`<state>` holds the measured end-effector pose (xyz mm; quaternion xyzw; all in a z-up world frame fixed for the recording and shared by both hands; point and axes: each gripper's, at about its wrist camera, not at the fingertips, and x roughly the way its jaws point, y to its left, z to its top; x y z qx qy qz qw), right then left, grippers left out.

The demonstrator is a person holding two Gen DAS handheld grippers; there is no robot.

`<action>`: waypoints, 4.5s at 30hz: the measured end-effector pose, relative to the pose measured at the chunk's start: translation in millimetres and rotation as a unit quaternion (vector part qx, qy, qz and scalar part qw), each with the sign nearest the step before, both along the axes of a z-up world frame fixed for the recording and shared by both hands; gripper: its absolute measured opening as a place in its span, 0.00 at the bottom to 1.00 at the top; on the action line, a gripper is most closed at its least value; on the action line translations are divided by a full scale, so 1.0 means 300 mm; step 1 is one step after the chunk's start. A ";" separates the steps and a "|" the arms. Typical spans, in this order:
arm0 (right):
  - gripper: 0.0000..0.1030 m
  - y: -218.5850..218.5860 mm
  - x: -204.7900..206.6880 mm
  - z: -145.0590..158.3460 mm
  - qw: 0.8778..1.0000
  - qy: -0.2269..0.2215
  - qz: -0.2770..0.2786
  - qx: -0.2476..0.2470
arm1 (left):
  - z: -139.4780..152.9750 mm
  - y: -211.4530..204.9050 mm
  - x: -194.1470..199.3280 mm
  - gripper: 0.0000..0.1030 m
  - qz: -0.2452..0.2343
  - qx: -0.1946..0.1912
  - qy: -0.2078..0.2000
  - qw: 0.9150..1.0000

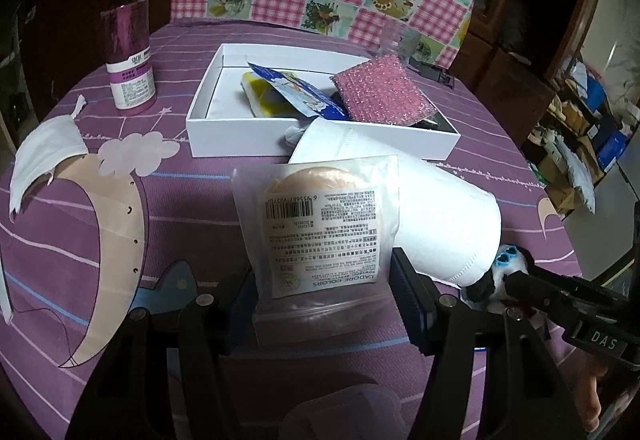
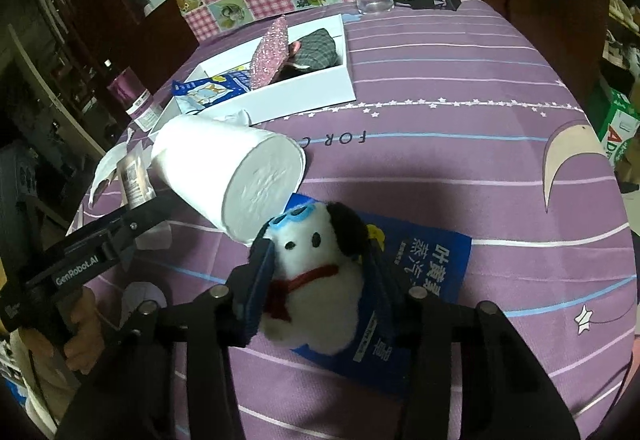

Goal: Organize soft objects
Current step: 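Hold the bagged roll in the left tool while the right tool holds the plush toy, then carry the bagged roll with the left tool while the right tool carries the plush toy over the box, then lower both items into the box and open both tools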

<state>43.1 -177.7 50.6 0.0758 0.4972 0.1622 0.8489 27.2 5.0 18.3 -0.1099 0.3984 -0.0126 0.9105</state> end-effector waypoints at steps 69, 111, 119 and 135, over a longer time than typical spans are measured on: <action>0.37 0.023 0.005 0.020 1.000 0.010 0.025 0.004 | 0.029 -0.021 -0.018 0.58 -0.016 0.027 -0.022 0.999; 0.37 0.184 0.675 0.173 0.988 0.023 -0.008 0.155 | 0.238 0.140 0.492 0.58 0.053 0.080 -0.018 0.995; 0.38 0.247 0.667 0.147 0.984 0.016 0.034 0.174 | 0.110 0.179 0.540 0.58 0.024 0.050 0.077 0.995; 0.39 0.299 0.694 0.028 0.981 0.058 0.036 0.180 | 0.062 0.271 0.544 0.79 0.052 -0.069 0.054 0.995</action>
